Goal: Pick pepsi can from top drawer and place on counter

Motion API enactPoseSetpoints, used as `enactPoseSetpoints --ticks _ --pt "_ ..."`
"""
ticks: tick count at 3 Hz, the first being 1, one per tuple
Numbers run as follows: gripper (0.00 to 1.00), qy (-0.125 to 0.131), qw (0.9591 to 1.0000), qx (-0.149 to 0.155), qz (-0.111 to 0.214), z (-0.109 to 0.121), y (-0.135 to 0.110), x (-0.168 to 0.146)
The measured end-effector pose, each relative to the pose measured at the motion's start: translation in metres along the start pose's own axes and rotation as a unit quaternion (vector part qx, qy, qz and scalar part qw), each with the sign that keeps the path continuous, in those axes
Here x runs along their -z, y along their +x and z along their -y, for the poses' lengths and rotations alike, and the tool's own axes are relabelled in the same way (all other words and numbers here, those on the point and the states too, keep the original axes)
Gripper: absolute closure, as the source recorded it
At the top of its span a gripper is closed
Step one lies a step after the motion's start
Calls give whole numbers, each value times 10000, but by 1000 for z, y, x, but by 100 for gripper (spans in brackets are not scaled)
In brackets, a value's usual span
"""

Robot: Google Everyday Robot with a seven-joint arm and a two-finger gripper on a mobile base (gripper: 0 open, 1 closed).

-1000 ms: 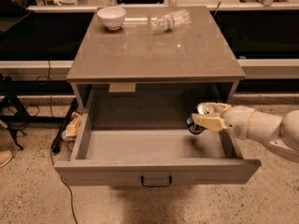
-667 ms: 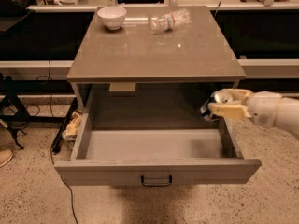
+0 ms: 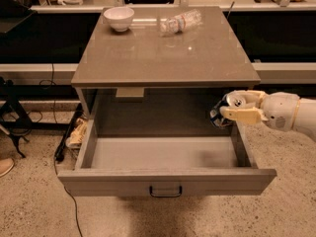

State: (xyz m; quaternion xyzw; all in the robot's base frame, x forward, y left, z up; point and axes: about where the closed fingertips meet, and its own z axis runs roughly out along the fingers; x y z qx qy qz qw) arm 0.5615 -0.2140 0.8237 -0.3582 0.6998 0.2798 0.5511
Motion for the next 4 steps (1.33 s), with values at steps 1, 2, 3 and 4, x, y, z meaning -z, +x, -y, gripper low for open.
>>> enactPoseSetpoints --ticks 1,2,3,4 --pt "100 18 9986 478 237 -5 -57 17" --pt "100 -217 9925 1150 353 -19 -137 13" --pt "100 -217 9925 1150 353 -19 -137 13" --pt "100 -202 9937 1072 259 -9 -155 -31"
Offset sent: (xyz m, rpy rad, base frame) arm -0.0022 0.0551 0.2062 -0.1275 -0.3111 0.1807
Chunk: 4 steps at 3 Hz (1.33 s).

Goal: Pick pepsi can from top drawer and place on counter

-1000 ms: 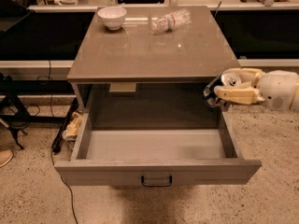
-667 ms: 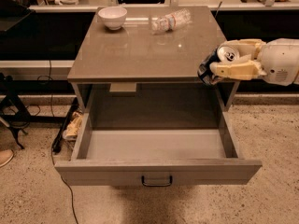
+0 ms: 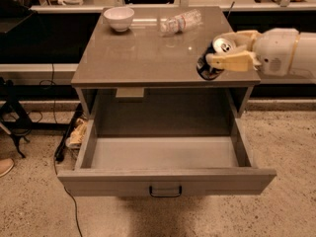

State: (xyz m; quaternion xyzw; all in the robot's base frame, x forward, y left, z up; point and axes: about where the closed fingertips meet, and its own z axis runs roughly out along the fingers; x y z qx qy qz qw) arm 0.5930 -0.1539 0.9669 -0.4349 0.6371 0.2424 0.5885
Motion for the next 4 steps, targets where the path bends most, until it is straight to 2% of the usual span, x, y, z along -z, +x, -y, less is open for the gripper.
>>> enactPoseSetpoints --ticks 1,2,4 --pt "100 -109 9998 -109 -87 8 -17 -47" --pt "100 3 9991 -329 -275 24 -24 -93" --pt "100 93 9911 -979 -902 60 -8 -174"
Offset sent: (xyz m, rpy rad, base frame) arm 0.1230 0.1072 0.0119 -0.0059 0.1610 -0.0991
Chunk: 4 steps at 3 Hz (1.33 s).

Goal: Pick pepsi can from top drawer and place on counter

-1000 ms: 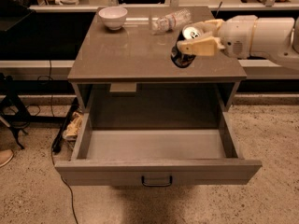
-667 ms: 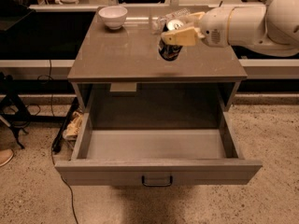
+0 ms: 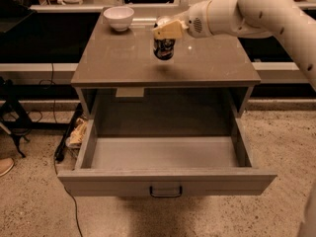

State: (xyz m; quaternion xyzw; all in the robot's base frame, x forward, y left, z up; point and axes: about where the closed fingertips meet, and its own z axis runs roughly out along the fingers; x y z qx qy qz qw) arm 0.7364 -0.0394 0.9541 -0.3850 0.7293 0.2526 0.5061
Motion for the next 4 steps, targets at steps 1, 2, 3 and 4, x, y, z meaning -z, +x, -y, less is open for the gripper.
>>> enactPoseSetpoints --ticks 1,2,3,4 --pt "100 -42 9993 -204 -301 16 1 -31" --pt "100 -56 9980 -359 -519 28 8 -51" --pt "81 -32 9971 -429 -634 37 14 -62" --pt "59 -55 9970 -428 -638 36 15 -65"
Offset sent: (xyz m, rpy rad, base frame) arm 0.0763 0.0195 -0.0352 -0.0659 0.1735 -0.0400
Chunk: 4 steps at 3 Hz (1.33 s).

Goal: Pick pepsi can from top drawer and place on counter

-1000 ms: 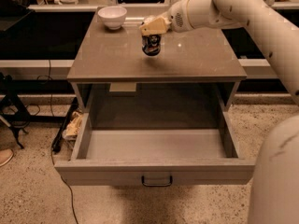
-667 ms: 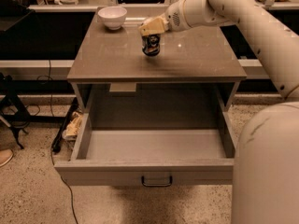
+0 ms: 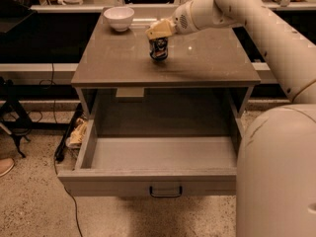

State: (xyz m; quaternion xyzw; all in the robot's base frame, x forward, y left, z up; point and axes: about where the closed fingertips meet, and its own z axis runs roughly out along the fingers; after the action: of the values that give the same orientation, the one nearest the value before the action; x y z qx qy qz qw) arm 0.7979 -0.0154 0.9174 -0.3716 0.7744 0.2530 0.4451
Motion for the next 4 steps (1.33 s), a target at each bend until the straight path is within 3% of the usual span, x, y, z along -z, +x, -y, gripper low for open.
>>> enactPoseSetpoints --ticks 2,3,4 --pt "11 -50 10000 -5 -22 -3 2 -7" --pt "0 -68 10000 -7 -30 -4 2 -9" --pt "0 -68 10000 -7 -30 -4 2 -9"
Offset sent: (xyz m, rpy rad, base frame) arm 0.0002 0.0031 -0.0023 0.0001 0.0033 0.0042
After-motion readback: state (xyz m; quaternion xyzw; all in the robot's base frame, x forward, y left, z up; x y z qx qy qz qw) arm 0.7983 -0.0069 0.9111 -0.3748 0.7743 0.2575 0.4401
